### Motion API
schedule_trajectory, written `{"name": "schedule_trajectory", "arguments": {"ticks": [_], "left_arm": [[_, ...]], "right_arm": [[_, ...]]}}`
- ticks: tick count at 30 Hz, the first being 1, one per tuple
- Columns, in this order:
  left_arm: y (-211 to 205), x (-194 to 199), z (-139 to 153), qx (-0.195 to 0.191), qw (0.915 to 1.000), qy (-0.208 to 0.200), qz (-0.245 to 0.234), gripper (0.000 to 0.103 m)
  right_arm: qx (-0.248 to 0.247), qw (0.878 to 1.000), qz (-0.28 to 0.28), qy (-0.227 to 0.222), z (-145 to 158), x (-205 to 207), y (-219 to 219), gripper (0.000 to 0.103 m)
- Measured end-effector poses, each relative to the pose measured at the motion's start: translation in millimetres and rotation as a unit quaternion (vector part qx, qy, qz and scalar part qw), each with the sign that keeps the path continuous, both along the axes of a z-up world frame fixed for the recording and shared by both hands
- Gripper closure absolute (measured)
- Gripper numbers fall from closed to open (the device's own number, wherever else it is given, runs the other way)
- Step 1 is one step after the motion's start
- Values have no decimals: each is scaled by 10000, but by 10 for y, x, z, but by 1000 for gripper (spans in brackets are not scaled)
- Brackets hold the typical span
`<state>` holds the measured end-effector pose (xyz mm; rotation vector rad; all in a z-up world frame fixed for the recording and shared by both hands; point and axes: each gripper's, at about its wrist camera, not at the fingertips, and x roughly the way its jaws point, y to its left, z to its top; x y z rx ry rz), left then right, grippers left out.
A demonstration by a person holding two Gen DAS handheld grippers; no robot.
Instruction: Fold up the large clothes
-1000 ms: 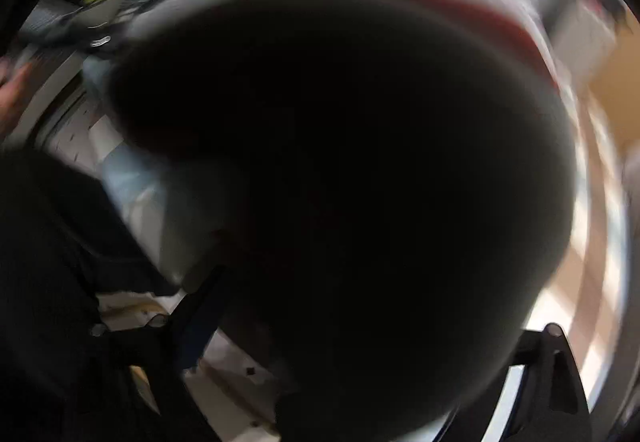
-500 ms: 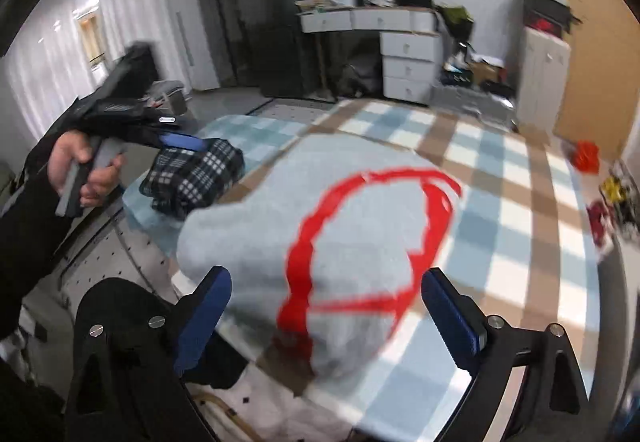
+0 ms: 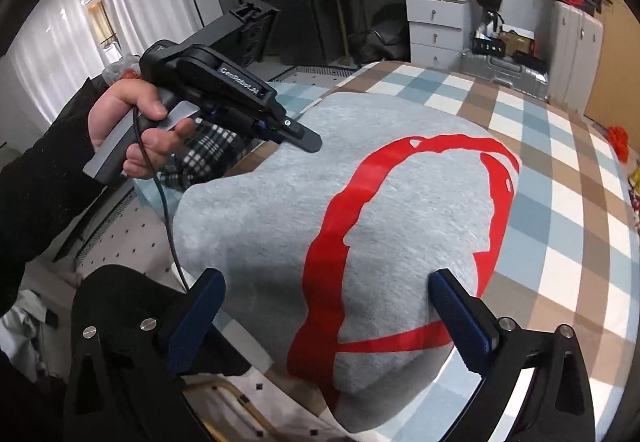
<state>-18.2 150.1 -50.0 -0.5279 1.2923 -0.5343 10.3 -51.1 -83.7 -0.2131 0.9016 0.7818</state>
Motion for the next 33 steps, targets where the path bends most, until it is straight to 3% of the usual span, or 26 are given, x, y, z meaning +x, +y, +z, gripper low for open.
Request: {"name": "schedule_trajectory", "arguments": {"ticks": [8,12,14,19,21,24,28,30,33], "left_arm": [[104,302,268,524,9979,-356,-106,97],[102,404,373,1035,9925,-595,-281,100],[138,429,244,1205,9912,-487,-267,102],[358,342,-78,1145,9931,-241,83,102],[428,262,53,1029,9932,-478,258,102],[376,43,488,915,9888,-1134,330,102],[-26,-248,744,700,9837,-1652,-145,101],[-244,-314,528,651,9887,-1261,-488,101],[-361,-322,143,745,9937,-635,-552,102]], "right_arm": [[151,9998,73,77,305,-125,51,0],[-217,9994,253,-62,235,-135,205,0],[-441,9986,259,-123,178,-152,265,0],[-1431,9870,316,-659,-7,-315,492,0],[-1779,9797,340,-856,-81,-362,565,0],[-2318,9654,453,-1102,-173,-434,660,0],[-2568,9583,580,-1109,-221,-434,688,0],[-2451,9621,646,-1005,-211,-398,650,0],[-2031,9741,738,-663,-127,-311,514,0]]}}
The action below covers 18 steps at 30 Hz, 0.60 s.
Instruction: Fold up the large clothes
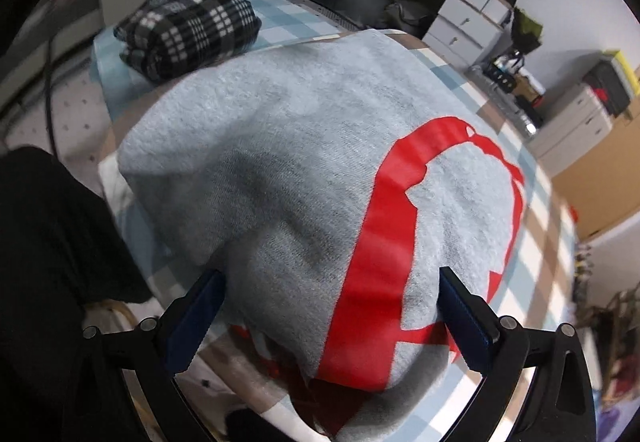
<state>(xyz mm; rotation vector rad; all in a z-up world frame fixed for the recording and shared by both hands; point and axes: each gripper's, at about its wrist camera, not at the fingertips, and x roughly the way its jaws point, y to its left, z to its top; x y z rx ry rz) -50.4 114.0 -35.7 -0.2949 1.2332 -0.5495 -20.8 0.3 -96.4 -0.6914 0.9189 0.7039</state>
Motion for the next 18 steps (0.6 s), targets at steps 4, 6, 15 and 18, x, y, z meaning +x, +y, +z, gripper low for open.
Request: {"name": "schedule_trajectory", "arguments": {"ticks": [4,6,15,18], "left_arm": [[46,83,-445,107,9976,553,408,102],[83,86,-527,-3,9966,580,585,102],[150,-51,-486,-48,9983,338,479,102],[213,-68,-510,-200,9983,375,409,103]], "right_arm": [[730,9952,-5,651,173,148,-171,0],[1294,9815,-46,1407,363,360,-359,0],[1163,9399,-730,3126,473,999,-501,0],[301,9526,-565,2973,280,806,-342,0]]}}
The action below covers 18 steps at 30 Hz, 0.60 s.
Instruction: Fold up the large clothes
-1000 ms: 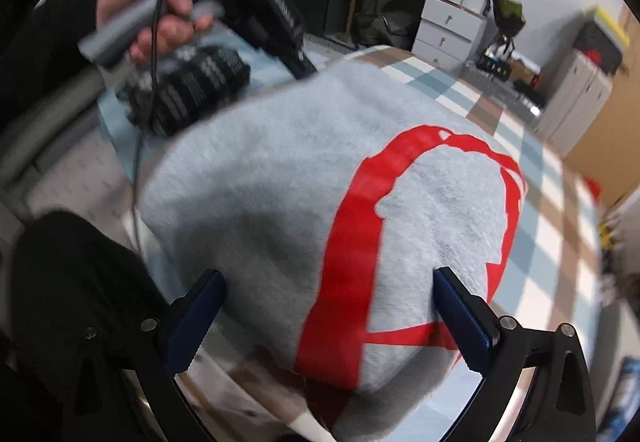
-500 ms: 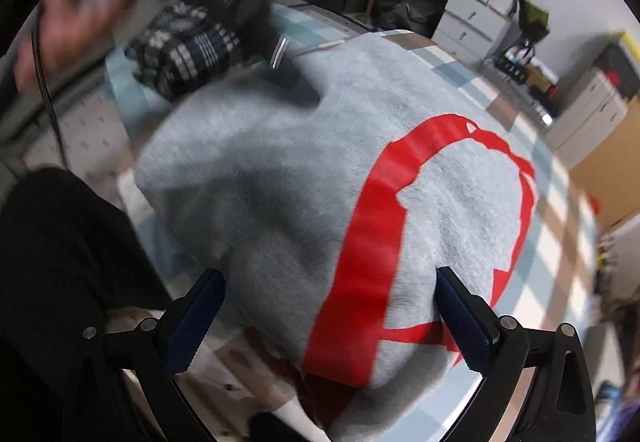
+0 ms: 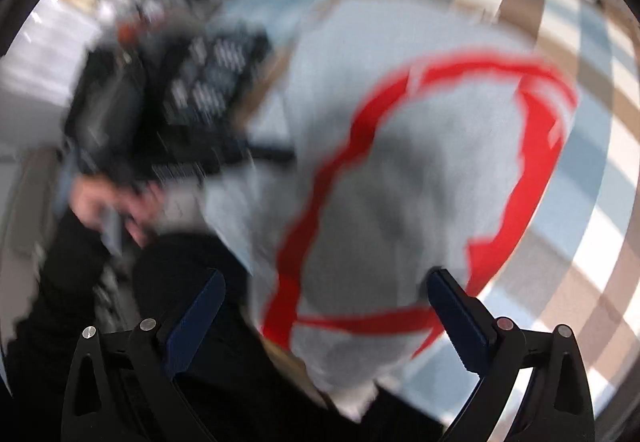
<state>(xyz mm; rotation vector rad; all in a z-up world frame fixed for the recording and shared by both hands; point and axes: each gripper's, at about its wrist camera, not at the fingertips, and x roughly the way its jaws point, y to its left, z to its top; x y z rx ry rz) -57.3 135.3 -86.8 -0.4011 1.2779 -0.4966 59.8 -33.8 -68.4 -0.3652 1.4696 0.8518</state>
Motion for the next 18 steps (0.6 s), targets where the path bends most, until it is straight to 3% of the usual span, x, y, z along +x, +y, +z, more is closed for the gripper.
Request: {"name": "schedule_trajectory", "arguments": {"ticks": [6,10,13,15,17,18], "left_arm": [[78,5,-49,-337,9994,10,-19,103],[63,-60,-7,-234,9996,-162,70,103],[32,-135,147,106,9995,-253,177,103],[19,-229,340,298,9986,-348,281,101],[54,-309,494,333,9973,-530,376,86],[100,-369,608,294,9960,-699,479,63]], "right_arm": [[-803,9932,313,-777,-208,-192,155,0],[-1215,9809,384,-1469,-262,-320,262,0],[-831,9872,228,-1342,-100,-291,152,0],[-140,9955,-206,-911,113,-165,-94,0],[618,9942,-707,-527,248,-70,-334,0],[1247,9852,-1117,-370,371,15,-569,0]]}}
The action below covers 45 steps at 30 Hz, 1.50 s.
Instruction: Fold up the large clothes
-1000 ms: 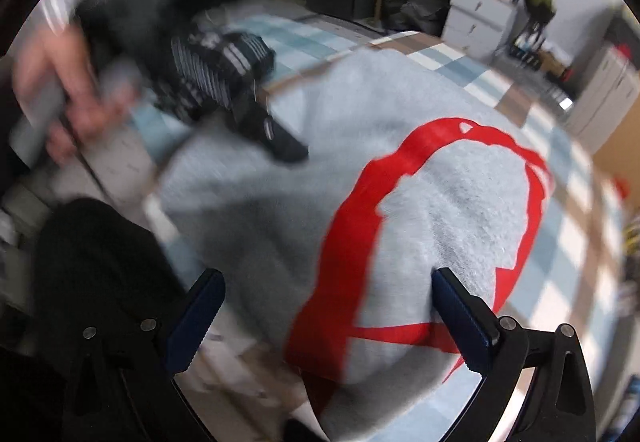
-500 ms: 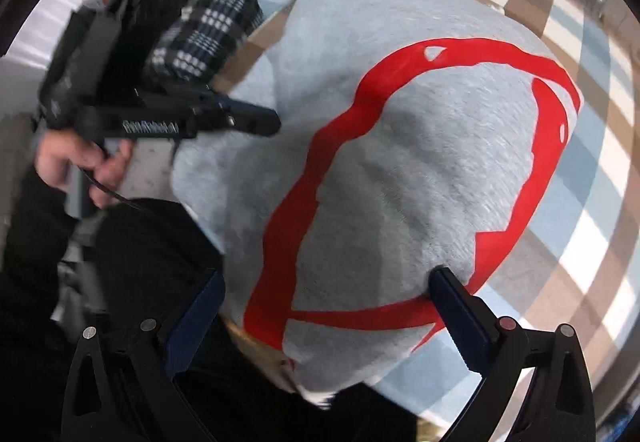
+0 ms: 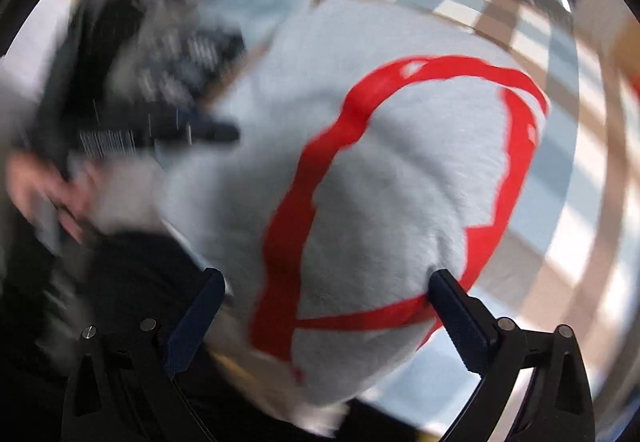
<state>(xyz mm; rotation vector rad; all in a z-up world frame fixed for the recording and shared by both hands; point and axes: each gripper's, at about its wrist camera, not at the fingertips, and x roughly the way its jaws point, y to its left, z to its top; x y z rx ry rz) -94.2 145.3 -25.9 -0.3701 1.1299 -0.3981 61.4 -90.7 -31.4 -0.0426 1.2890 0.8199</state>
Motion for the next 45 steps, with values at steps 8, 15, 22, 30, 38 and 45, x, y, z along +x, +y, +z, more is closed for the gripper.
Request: {"name": "schedule_trajectory", "arguments": {"ticks": [8,15,22,30,38,45], "left_arm": [[391,-27,-49,-521,9954,136,797,20],[285,184,-515,-187,9928,845,829,20],[344,267,-825,-924,9822,1414,821,20],[408,444,-909,-1367,9763,1620,445,11],[83,684,-919,-1569,9786,1327,102,19],[77,769,-664,-1447,9833,1106,69,66]], "right_arm": [[2065,9632,-1427,960,-295,299,-977,0],[2344,9428,-1653,1700,-805,445,-955,0],[1942,9523,-1423,1877,-980,527,-736,0],[2118,9447,-1392,2080,-1066,580,-640,0],[2243,9479,-1399,1780,-1078,545,-529,0],[2478,9505,-1384,1267,-952,465,-526,16]]}}
